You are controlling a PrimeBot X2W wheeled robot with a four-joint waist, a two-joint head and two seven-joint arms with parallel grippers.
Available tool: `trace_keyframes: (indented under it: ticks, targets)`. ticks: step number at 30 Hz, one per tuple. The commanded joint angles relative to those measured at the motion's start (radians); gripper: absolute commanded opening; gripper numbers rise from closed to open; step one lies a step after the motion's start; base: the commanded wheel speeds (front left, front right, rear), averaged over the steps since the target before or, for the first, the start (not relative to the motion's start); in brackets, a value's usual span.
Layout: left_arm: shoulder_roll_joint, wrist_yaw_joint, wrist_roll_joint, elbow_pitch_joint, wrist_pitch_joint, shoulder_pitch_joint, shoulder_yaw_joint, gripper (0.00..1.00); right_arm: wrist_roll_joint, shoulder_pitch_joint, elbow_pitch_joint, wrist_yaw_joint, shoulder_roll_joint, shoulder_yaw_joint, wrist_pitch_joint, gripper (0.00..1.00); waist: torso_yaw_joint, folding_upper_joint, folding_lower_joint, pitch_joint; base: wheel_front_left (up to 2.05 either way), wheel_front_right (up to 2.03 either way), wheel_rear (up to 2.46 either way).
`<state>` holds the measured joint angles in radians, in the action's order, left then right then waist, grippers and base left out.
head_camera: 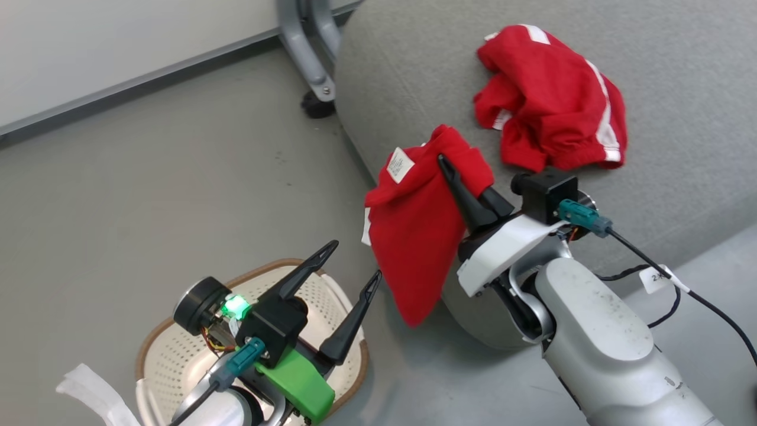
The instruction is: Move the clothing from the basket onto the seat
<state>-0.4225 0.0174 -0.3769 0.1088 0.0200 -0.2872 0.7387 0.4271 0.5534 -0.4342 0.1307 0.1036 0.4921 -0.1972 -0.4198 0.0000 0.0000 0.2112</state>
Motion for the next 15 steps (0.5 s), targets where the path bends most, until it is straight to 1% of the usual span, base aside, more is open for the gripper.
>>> trace_keyframes:
  ticks: [1, 4, 7, 11, 15]
  targets:
    - [-0.013, -0.001, -0.001, 0.004, -0.004, -0.022, -0.006, 1.0, -0.006, 0.0, -0.003, 0.0, -0.004, -0.014, -0.011, 0.0, -0.088, 0.0, 0.0, 0.054, 0.0, 0.0, 0.0]
    - [-0.019, -0.005, 0.007, 0.014, -0.012, -0.041, -0.007, 1.0, -0.006, 0.017, -0.012, 0.0, -0.001, -0.054, -0.02, 0.0, -0.102, 0.0, 0.0, 0.076, 0.0, 0.0, 0.0]
    - [-0.025, -0.011, 0.019, 0.03, -0.023, -0.064, -0.004, 1.0, -0.008, 0.044, -0.019, 0.0, 0.0, -0.09, -0.028, 0.0, -0.101, 0.0, 0.0, 0.104, 0.0, 0.0, 0.0]
    - [-0.026, -0.028, 0.034, 0.042, -0.034, -0.103, 0.006, 1.0, 0.003, 0.101, -0.03, 0.0, 0.009, -0.143, -0.034, 0.0, -0.081, 0.0, 0.0, 0.148, 0.0, 0.0, 0.0]
    - [-0.023, -0.04, 0.051, 0.055, -0.041, -0.143, 0.014, 1.0, 0.005, 0.197, -0.043, 0.0, 0.033, -0.201, -0.033, 0.0, -0.047, 0.0, 0.0, 0.206, 0.0, 0.0, 0.0]
